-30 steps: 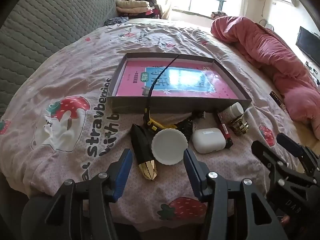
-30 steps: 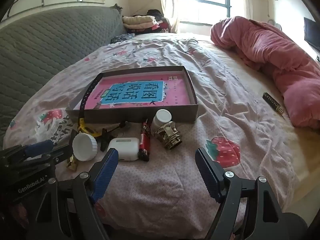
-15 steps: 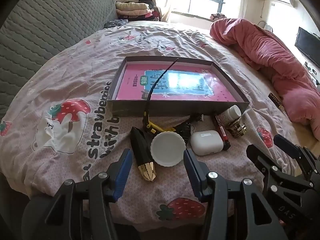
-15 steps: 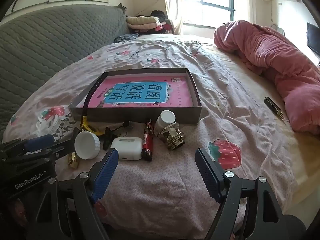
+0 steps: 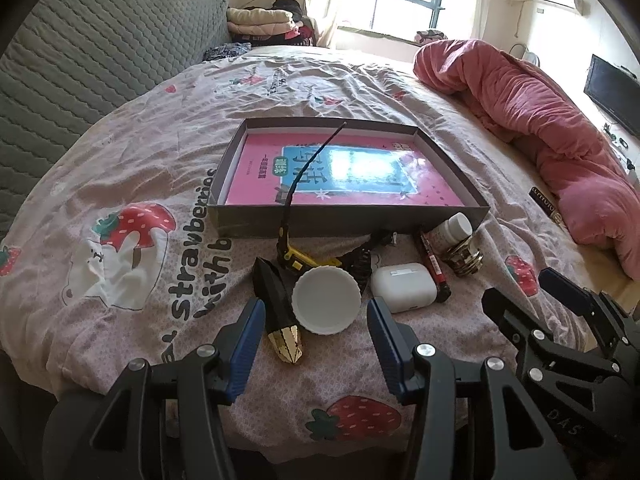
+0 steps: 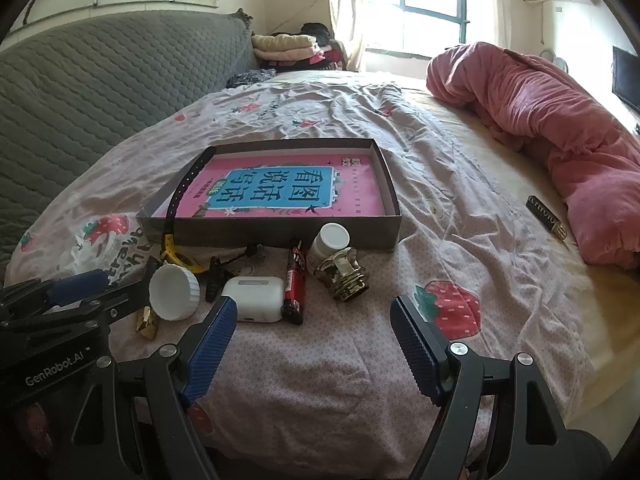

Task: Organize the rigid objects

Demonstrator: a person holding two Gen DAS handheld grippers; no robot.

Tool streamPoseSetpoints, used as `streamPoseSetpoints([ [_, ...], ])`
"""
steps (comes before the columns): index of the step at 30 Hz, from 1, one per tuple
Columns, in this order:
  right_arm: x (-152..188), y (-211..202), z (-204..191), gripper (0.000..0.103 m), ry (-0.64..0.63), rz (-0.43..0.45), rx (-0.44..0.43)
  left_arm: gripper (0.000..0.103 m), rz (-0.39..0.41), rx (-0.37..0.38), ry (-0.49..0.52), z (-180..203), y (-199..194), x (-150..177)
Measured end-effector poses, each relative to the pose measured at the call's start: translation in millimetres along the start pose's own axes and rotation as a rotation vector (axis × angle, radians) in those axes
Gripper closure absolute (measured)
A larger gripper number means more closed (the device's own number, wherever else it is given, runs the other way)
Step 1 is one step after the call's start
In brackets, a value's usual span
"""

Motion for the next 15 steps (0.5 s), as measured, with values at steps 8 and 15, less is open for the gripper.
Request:
streamPoseSetpoints([
  [8,-0.1,-0.4,1.0,0.023,0.002,0.005,0.002,0.05,-0.001,0.006,-0.001,1.1,1.3,0.5],
  [15,-0.6,-1.3,1.2,0.023,0.0,0.006,0.006,0.05,0.0,0.001,-0.002,1.5,0.6,1.0],
])
Point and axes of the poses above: each gripper's, at about its wrist camera, not at the fingertips, and y roughly the way its jaws point, z to its right, x to its underside, the point moved 8 cm from there along y, roughly the way its jaws point, and after that the axes turned 11 degrees about x, right-handed, at the moved point
